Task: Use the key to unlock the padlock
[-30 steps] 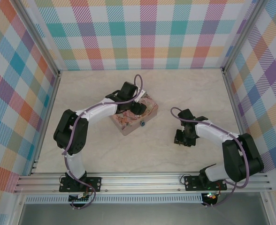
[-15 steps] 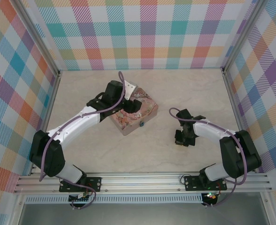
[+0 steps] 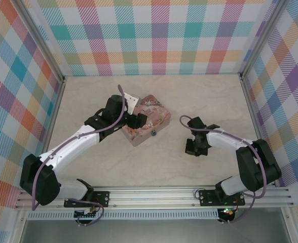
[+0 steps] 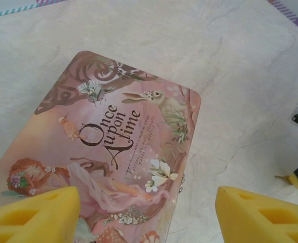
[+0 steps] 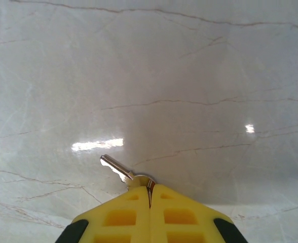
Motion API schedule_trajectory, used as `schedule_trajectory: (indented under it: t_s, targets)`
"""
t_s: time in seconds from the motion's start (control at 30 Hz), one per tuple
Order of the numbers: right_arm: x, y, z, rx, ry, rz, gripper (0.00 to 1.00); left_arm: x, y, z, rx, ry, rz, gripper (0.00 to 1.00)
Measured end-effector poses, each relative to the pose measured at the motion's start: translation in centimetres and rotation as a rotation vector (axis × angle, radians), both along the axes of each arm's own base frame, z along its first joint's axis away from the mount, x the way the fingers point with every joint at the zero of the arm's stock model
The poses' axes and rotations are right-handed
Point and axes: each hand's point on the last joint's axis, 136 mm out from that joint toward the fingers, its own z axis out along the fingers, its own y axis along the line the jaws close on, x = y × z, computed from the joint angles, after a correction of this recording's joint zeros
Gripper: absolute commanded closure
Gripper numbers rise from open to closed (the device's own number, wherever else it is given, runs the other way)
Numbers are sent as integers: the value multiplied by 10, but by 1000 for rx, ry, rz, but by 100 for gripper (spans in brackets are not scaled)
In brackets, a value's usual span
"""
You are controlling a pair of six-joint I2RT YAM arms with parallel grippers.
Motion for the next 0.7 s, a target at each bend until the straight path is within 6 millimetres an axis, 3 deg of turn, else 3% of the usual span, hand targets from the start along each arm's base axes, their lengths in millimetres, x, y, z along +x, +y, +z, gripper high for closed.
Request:
schedule_trajectory:
  t_s: [0.17,0.33,0.57,0.7]
  targets:
    - [14,16,26,119,-126,-24,100,-8,4,12,-74,13,40,29]
    - [40,42,77,344,-341,-76,100,-14,-3,27,-193,46,47,30]
    - [70,76,141,609,-562,-79,100,-23,-30,41,-360,127,-5,33]
    - [76,92,175,709,-671,-35,100,-29,-57,41,-412,186,-57,35]
